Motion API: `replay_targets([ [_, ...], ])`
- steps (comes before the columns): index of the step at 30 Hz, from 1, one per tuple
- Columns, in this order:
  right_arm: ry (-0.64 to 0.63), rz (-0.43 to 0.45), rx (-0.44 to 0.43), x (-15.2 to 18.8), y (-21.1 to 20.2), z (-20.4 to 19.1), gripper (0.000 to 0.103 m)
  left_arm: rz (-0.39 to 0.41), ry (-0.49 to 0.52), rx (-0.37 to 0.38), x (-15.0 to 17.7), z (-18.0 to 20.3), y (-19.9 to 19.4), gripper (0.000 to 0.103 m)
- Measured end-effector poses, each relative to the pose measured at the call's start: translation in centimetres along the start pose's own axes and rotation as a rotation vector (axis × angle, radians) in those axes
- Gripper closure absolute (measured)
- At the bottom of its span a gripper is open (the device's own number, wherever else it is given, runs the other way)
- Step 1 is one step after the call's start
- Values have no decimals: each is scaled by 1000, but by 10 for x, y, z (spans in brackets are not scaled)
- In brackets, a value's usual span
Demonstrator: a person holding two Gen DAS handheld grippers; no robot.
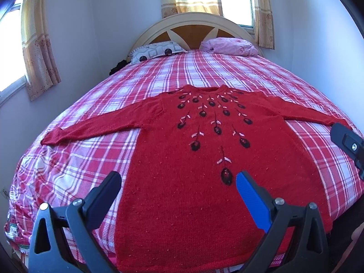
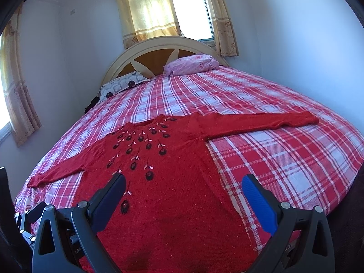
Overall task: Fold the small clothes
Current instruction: 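Grasp a red sweater sleeve cuff with the right gripper and fold it across the body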
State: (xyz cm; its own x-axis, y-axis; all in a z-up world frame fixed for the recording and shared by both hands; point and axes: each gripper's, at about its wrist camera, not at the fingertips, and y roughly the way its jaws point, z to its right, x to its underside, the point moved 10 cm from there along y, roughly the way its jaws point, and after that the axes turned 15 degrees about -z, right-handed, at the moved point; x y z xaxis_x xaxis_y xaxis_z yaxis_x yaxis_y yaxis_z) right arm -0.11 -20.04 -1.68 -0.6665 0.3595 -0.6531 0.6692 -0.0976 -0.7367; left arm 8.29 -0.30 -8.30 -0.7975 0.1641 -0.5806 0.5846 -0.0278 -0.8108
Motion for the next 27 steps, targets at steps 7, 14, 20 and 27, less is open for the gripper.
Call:
replay_targets([
  [7, 44, -50, 25, -4, 31, 33, 1, -71, 35, 76, 11, 11, 33, 0],
  [14, 296, 38, 106, -64, 38, 170, 1, -116, 9, 143, -8, 5, 62, 0],
  [20, 552, 14, 175, -114, 74, 334, 1, -82, -13, 109, -54, -9, 78, 0],
  [27, 710, -99, 270, -112, 127, 419, 12, -63, -26, 86, -91, -18, 100, 0],
])
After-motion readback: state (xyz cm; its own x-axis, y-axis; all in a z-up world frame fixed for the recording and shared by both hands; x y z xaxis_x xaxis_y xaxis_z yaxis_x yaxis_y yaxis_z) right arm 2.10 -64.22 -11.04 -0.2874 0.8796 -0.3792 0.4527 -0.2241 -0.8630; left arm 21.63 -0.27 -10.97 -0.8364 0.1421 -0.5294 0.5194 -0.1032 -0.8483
